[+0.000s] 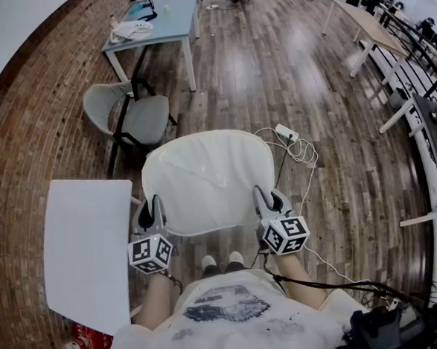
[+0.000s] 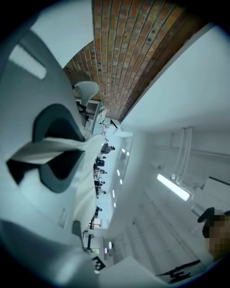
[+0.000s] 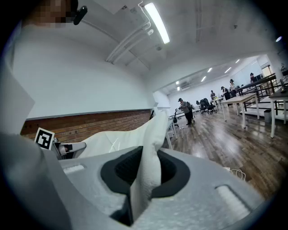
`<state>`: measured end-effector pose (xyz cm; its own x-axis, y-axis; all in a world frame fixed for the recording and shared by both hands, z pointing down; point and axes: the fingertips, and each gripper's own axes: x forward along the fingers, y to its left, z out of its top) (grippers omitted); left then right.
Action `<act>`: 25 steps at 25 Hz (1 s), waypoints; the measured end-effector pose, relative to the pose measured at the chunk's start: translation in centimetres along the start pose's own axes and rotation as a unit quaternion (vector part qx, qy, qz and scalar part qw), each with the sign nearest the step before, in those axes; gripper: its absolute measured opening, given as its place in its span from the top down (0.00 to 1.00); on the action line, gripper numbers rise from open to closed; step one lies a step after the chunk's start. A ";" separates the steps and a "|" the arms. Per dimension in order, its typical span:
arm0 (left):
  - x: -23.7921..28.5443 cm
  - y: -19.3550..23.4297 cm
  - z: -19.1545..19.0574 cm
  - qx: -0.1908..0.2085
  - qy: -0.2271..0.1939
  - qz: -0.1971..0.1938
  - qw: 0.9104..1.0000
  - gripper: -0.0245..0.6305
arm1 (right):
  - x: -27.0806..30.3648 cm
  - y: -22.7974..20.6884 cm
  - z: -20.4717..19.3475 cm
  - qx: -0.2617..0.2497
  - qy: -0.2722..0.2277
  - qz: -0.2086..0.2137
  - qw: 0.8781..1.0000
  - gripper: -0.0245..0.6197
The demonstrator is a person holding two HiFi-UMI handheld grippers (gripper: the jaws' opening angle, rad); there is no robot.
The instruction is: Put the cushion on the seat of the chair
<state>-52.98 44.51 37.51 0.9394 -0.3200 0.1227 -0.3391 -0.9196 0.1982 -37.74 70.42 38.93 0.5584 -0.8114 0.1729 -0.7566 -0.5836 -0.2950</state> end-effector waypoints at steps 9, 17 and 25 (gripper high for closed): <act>0.9 -1.5 -0.2 0.002 0.004 -0.003 1.000 0.89 | -0.3 -1.8 0.3 0.010 0.000 0.001 1.000 0.89; 2.4 -3.2 -0.3 0.004 -0.002 0.000 1.000 0.89 | -0.5 -4.1 1.3 0.017 -0.008 0.010 1.000 0.89; 6.5 -2.5 -0.8 -0.003 0.002 0.003 1.000 0.89 | 3.4 -6.2 1.5 0.023 -0.001 0.012 1.000 0.89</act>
<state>-46.05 44.88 38.64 0.9375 -0.3238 0.1277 -0.3443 -0.9166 0.2032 -30.62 71.34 39.95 0.5420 -0.8245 0.1627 -0.7529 -0.5624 -0.3417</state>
